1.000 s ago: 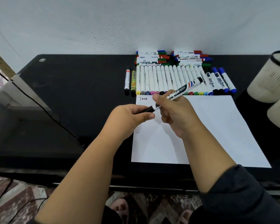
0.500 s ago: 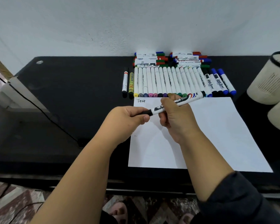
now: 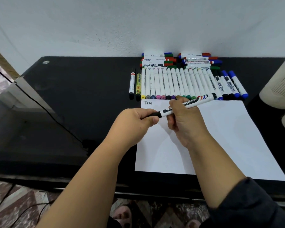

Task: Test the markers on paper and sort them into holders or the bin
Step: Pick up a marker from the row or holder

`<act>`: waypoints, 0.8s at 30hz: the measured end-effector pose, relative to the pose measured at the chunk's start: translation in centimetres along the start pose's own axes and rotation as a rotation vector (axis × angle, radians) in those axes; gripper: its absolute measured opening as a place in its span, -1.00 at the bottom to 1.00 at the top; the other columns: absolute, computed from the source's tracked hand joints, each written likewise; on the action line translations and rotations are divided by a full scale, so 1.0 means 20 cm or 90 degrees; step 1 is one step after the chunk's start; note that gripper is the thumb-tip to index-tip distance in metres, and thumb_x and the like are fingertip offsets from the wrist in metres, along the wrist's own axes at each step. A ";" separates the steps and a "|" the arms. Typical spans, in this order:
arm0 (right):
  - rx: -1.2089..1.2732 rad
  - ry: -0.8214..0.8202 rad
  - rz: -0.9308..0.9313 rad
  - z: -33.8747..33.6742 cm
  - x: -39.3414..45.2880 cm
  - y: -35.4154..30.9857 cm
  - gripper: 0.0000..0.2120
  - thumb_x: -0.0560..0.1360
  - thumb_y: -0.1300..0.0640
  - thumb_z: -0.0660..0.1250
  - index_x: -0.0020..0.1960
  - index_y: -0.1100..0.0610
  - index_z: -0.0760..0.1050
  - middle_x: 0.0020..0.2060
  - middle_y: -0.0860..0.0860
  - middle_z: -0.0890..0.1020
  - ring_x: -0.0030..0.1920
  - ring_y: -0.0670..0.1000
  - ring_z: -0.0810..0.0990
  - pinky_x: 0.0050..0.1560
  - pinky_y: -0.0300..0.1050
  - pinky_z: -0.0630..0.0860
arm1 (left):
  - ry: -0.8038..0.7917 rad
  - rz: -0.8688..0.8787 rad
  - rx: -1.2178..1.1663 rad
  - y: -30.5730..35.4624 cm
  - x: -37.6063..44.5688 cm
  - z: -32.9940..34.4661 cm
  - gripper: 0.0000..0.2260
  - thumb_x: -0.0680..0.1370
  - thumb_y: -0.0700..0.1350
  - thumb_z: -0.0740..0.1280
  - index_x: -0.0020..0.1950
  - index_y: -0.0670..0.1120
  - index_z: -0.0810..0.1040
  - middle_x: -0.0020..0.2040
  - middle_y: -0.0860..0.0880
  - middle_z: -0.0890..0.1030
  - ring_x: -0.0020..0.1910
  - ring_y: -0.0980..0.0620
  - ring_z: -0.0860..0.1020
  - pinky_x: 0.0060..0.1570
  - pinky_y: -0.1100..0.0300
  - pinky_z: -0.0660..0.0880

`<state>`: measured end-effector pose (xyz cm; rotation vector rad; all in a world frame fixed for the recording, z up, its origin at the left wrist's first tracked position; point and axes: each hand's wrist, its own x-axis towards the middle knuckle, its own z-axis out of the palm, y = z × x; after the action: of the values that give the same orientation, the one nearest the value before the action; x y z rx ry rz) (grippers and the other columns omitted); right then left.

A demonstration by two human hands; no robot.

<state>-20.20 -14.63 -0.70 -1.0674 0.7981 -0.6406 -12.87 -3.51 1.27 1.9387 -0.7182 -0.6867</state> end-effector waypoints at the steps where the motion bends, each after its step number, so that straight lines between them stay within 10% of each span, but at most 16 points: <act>1: -0.021 -0.002 -0.005 0.00 -0.01 -0.01 -0.70 0.52 0.21 0.26 -0.35 0.07 0.31 -0.57 -0.06 0.36 -0.58 -0.12 0.31 -0.54 -0.32 0.27 | 0.004 0.000 0.006 0.00 0.00 0.00 -0.82 0.53 -0.09 0.35 -0.16 0.22 0.58 -0.12 -0.06 0.66 -0.34 0.13 0.42 -0.48 0.51 0.32; 9: -0.008 0.060 -0.069 -0.06 -0.04 -0.10 -0.78 0.50 0.13 0.38 -0.05 0.04 0.31 -0.38 0.00 0.57 -0.43 -0.08 0.40 -0.37 -0.22 0.36 | 0.053 -0.024 0.030 0.04 -0.02 0.00 -0.79 0.56 -0.03 0.31 0.18 0.10 0.58 -0.10 0.07 0.63 -0.31 0.14 0.48 -0.37 0.33 0.41; 14: -0.483 0.047 -0.355 -0.15 -0.07 -0.15 -0.71 0.51 0.27 0.32 0.15 -0.01 0.44 -0.05 -0.07 0.40 -0.11 -0.26 0.42 -0.18 -0.51 0.31 | 0.035 -0.001 0.022 0.11 -0.06 0.03 -0.90 0.55 -0.03 0.32 -0.13 0.16 0.57 -0.07 -0.10 0.65 -0.25 0.06 0.46 -0.26 0.22 0.38; 17: -0.714 0.024 -0.494 -0.19 -0.08 -0.20 -0.71 0.52 0.27 0.31 0.21 0.08 0.55 0.07 0.01 0.31 0.18 -0.02 0.34 -0.04 -0.32 0.29 | 0.016 0.029 0.030 0.19 -0.06 0.05 -0.91 0.55 -0.02 0.32 -0.02 0.07 0.61 -0.08 -0.08 0.64 -0.21 0.06 0.48 -0.26 0.23 0.38; 24: -0.905 0.069 -0.596 -0.36 -0.01 -0.35 -0.81 0.51 0.35 0.26 0.11 0.26 0.52 0.04 0.21 0.47 -0.02 0.22 0.48 -0.25 -0.02 0.45 | -0.042 0.092 -0.022 0.36 0.00 0.16 -0.68 0.53 0.09 0.32 0.27 0.08 0.53 0.15 0.13 0.59 0.12 0.13 0.48 -0.02 0.30 0.39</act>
<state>-26.66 -20.59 3.90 -2.8144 0.7858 -0.8945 -16.53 -8.24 6.33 1.8195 -0.8724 -0.6723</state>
